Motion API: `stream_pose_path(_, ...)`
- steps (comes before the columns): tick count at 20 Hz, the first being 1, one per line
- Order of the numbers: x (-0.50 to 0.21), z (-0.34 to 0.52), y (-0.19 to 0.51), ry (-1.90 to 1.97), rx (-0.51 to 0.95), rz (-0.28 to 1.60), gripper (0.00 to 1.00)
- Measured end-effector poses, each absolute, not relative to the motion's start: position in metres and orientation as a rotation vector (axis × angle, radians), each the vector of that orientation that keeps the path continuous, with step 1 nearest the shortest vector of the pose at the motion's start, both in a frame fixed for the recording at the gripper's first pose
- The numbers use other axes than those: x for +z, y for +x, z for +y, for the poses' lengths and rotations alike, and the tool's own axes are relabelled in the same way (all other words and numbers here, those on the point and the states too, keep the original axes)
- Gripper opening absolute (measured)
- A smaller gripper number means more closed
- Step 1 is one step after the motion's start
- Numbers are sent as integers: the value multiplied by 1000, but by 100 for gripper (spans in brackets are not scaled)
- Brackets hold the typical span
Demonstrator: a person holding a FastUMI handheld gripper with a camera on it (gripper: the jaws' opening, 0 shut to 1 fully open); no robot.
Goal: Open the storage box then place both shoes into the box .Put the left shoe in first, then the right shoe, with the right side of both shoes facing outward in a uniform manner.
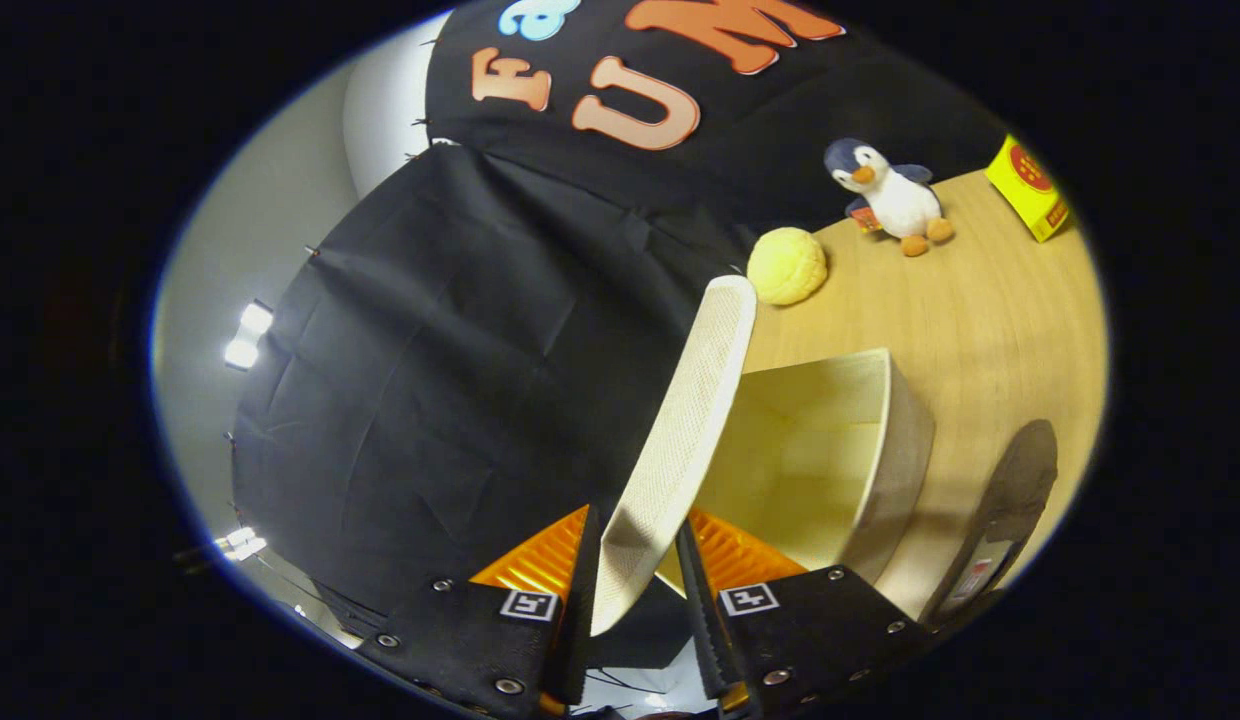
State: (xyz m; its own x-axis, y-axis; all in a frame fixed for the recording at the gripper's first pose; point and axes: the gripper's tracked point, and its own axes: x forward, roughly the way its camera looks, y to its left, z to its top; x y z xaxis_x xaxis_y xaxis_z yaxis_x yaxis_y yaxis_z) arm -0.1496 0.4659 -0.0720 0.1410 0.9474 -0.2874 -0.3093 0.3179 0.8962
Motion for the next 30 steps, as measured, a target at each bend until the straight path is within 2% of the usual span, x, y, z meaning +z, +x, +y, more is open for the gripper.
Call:
stream_pose_path(4,-39,509,-165,770,1109,970,22)
stream_pose_path(5,-32,521,-165,774,1113,967,20)
stream_pose_path(10,-15,590,-165,746,1123,973,18)
stream_pose_path(19,-38,693,-182,656,1044,1050,20)
stream_pose_path(20,-41,691,-184,645,1043,1072,26)
stream_pose_path(22,-49,687,-188,623,1042,1092,48)
stream_pose_path(26,-65,647,-183,533,1021,1063,73)
stream_pose_path(30,-92,582,-164,415,966,1004,82)
